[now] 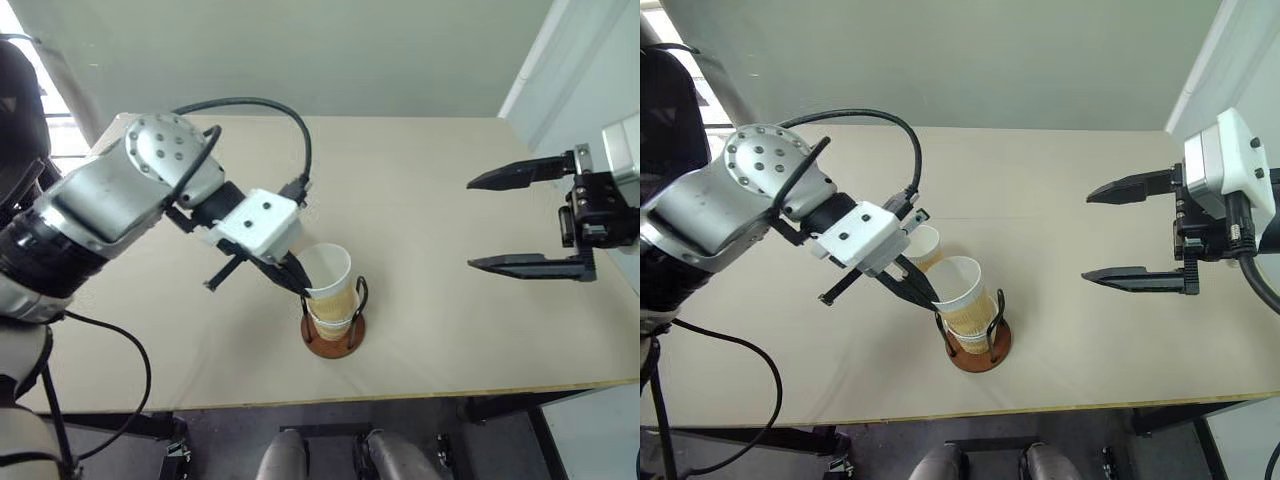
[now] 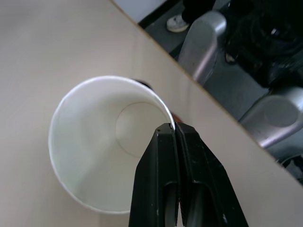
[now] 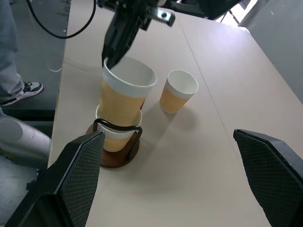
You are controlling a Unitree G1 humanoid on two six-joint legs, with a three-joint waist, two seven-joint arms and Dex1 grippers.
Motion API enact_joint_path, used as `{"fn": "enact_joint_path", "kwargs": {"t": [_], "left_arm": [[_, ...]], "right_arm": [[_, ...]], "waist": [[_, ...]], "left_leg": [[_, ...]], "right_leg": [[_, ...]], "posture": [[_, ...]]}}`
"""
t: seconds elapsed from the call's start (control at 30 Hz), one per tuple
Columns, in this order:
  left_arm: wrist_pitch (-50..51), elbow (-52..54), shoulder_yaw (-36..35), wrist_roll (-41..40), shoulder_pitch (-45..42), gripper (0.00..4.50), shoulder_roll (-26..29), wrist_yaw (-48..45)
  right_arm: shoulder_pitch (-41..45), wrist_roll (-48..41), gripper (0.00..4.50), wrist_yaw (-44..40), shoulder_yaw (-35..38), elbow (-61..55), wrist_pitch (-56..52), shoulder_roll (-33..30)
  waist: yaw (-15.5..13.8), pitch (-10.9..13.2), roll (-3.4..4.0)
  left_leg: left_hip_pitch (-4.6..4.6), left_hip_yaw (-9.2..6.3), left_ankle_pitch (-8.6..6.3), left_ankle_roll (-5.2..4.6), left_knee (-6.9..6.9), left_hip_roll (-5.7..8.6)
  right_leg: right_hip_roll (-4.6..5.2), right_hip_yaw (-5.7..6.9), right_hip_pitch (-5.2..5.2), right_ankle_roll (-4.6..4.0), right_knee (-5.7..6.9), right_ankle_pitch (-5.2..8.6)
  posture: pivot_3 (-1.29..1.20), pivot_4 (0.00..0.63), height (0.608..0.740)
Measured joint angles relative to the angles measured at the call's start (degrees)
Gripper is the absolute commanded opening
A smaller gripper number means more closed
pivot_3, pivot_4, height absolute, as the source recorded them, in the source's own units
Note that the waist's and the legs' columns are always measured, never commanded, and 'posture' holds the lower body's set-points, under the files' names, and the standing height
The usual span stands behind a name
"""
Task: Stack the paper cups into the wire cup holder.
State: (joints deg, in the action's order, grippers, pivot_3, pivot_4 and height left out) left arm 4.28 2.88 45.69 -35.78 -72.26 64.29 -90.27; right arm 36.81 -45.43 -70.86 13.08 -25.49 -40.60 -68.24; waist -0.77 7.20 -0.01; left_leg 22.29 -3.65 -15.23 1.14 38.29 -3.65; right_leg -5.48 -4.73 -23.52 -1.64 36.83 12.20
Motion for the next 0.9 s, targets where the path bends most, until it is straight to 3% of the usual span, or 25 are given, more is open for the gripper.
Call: {"fn": "enact_joint_path", "kwargs": {"t": [0.3, 0.4, 0.63, 0.77, 0.9], "left_arm": [[-1.06, -0.01, 0.11, 0.42, 0.02, 0.06, -0.54, -0.02], [-0.76, -0.18, -0.14, 0.87, 0.03, 0.60, -1.26, -0.05], [0.00, -0.54, -3.30, 2.45, 0.45, 3.06, -2.51, -0.14], [1.02, -2.86, -8.36, 5.21, 1.68, 4.46, -6.15, -0.16], [1.15, -8.66, -15.89, 10.22, 1.71, 4.46, -8.88, 2.91]], "right_arm": [[-0.58, -0.45, 4.50, 0.59, 0.00, -0.75, -0.28, -0.06], [-0.58, -0.45, 4.50, 0.59, 0.00, -0.77, -0.27, -0.07], [-0.51, -0.26, 4.50, 0.54, -0.49, -0.24, 0.04, -0.07], [0.08, 0.59, 4.50, 0.21, -0.96, 0.78, 0.73, -0.06], [0.91, 1.23, 4.50, -0.17, -1.69, 1.62, 1.73, -0.04]], "waist": [[0.00, 0.00, 0.00], [0.00, 0.00, 0.00], [0.00, 0.00, 0.00], [-0.10, 0.00, 0.00], [-0.08, 0.00, 0.01]], "left_leg": [[0.02, 0.01, 0.00, 0.00, 0.00, 0.01], [0.02, 0.02, 0.00, -0.01, 0.00, 0.01], [0.02, 0.02, -0.01, -0.01, 0.00, 0.02], [0.03, 0.02, -0.01, -0.01, 0.03, 0.01], [0.00, 0.01, -0.02, -0.03, 0.04, 0.01]], "right_leg": [[0.01, 0.00, -0.01, 0.04, -0.03, 0.03], [0.01, 0.00, 0.00, 0.04, -0.02, 0.02], [0.01, 0.00, -0.01, 0.04, -0.02, 0.02], [0.02, 0.00, 0.00, 0.06, -0.01, 0.01], [0.02, -0.01, 0.00, 0.06, 0.00, 0.00]], "posture": [[0.00, 0.150, 0.740], [0.00, 0.150, 0.740], [0.00, 0.150, 0.740], [0.00, 0.150, 0.740], [0.00, 0.150, 0.740]]}}
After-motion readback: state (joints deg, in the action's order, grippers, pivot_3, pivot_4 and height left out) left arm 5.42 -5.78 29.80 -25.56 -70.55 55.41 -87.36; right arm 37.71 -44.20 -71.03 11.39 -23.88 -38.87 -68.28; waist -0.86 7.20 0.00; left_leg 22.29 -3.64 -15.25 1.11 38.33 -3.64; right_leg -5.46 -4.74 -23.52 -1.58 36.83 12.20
